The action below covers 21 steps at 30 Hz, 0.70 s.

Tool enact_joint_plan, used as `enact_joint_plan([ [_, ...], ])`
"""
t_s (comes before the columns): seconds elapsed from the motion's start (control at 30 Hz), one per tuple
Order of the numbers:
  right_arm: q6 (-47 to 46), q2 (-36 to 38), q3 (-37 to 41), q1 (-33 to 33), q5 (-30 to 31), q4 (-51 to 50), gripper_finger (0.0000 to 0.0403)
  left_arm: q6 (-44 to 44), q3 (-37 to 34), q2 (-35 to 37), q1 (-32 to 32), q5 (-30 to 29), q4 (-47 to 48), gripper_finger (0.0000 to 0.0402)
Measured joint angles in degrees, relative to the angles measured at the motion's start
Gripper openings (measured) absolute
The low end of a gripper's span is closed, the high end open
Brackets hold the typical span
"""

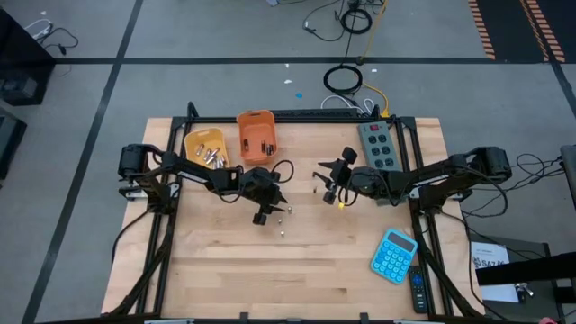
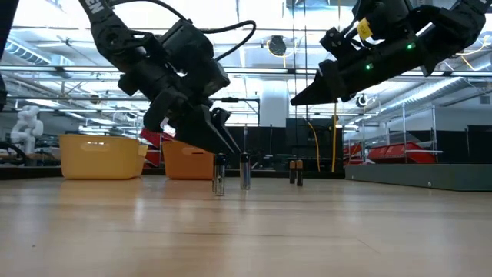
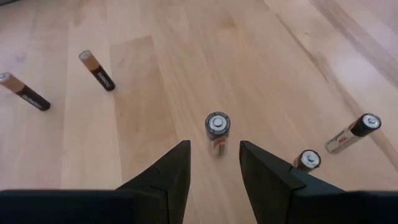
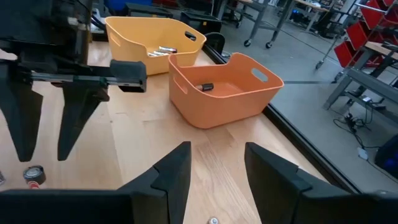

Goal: Sort batteries
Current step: Put the silver battery into the yellow bin

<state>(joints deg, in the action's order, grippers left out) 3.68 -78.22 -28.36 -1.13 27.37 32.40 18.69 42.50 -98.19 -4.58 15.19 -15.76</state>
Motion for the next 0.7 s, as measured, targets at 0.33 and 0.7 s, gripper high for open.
enact_joint_plan([
  [0.33,0.0,0.0,0.0,0.0,0.1,-0.1,0.0141,0.8,0.0,0.0,0.0,0.2,-2.6,0.0148],
  [0.7,0.0,0.0,0.0,0.0,-0.1,0.3,0.0141,1.7,0.0,0.0,0.0,1.2,-4.3,0.0148],
])
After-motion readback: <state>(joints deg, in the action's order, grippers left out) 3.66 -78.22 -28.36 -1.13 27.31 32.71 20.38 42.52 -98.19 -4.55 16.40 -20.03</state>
